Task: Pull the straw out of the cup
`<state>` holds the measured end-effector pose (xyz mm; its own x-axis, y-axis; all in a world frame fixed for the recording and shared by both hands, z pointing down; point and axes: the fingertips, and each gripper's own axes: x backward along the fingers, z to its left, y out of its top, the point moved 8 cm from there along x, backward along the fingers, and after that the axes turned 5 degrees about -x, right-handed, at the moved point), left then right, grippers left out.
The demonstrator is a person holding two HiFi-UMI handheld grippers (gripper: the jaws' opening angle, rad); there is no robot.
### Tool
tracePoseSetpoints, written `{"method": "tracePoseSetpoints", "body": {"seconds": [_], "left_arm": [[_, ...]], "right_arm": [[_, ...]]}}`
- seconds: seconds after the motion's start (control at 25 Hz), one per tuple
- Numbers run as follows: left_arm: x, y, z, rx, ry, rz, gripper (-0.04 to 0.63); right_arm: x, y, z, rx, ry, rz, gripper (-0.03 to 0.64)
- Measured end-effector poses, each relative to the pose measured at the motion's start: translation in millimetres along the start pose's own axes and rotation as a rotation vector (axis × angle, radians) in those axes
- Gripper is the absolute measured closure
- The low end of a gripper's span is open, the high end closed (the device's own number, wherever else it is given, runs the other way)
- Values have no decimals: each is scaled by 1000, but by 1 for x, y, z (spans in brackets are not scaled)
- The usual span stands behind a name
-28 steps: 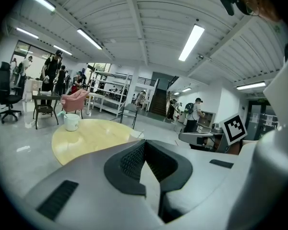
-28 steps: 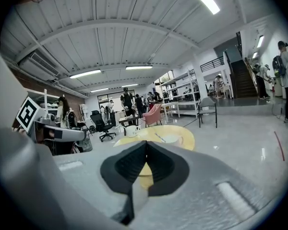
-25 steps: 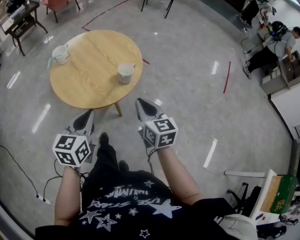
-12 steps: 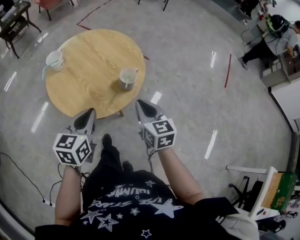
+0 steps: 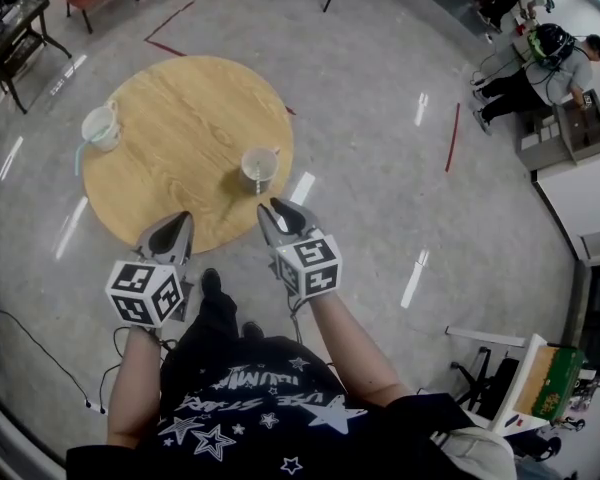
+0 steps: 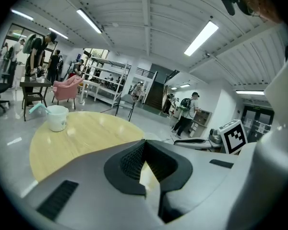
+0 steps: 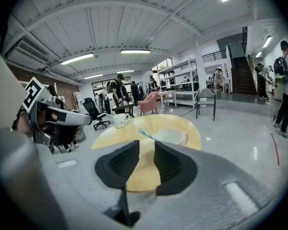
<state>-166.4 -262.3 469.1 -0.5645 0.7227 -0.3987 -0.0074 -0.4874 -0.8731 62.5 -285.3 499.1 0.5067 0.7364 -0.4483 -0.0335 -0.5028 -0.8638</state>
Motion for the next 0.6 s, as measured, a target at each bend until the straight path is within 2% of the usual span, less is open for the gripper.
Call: {"method": "tracePoseSetpoints", "body": {"seconds": [0.08,0.16,0.44,0.6], "left_arm": [[-5,3,4,3,-6,1,589],[-9,6,9,1,-11,4,589],[-26,21,22,-1,-31,7,589],[-31,24,29,-4,-39,10,589]], "right_arm": [[-6,1,-1,-6,-2,10,515],[-11,3,-1,-10,-5,18,463],[-28,10,2,27,-64,5,462],[-37,13,1,44,-56,11,462]]}}
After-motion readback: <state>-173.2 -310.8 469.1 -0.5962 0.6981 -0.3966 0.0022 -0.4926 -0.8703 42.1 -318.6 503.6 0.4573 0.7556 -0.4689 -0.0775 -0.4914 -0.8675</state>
